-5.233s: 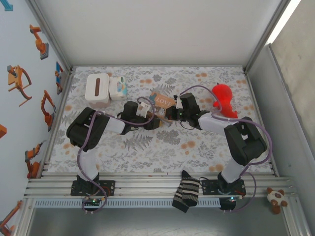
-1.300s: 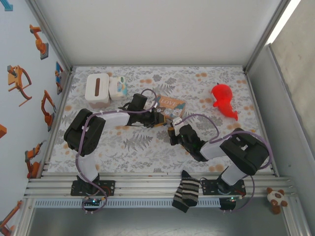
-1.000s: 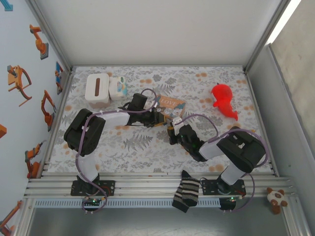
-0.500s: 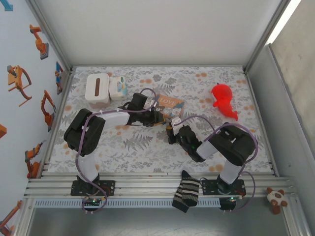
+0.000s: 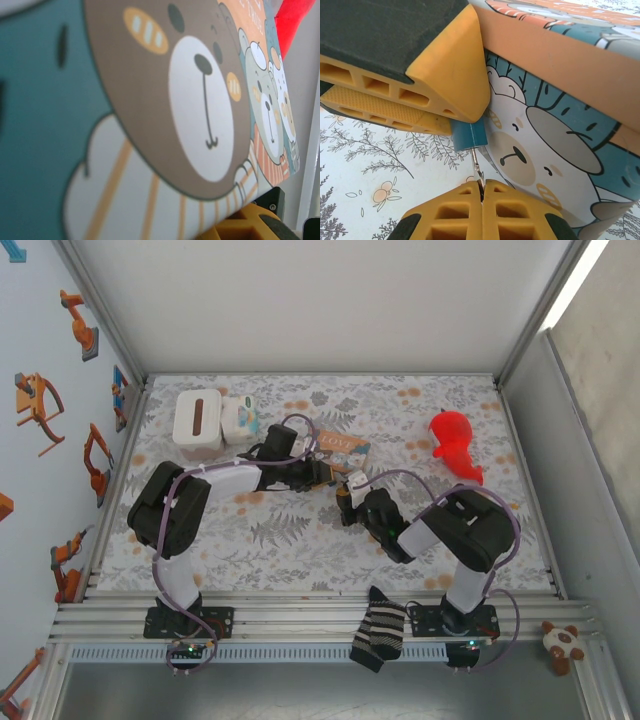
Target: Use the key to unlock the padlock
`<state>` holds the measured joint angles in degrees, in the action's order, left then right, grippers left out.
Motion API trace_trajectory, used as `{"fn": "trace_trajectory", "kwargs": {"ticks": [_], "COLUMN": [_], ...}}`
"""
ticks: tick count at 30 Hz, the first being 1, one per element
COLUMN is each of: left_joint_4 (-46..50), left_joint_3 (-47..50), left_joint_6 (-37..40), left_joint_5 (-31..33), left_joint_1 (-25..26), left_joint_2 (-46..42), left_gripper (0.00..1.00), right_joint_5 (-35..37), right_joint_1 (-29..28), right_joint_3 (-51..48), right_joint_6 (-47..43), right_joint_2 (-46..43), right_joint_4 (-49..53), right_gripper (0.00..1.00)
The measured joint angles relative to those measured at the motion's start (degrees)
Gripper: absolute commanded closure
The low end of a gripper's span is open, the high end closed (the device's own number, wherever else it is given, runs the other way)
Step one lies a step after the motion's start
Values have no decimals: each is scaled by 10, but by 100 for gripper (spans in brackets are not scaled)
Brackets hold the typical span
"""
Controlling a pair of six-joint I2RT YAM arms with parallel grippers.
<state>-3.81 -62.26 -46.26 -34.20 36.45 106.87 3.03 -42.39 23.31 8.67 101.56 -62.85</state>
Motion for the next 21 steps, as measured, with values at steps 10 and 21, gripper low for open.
{"fn": "trace_trajectory", "kwargs": {"ticks": [10,21], "left_joint_4": [0,0], "left_joint_3": [-1,-1], "left_joint_6": [0,-2], "left_joint_5": [2,11], "left_joint_1": [0,0], "left_joint_2": [0,0], "left_gripper": [73,73], "right_joint_5": [-52,-59], "right_joint_1": [20,22], "right_joint_3": [9,10], "right_joint_6": [25,57], "right_joint_2": [20,42], "right_joint_4": [-26,-61], "right_gripper": [100,100]}}
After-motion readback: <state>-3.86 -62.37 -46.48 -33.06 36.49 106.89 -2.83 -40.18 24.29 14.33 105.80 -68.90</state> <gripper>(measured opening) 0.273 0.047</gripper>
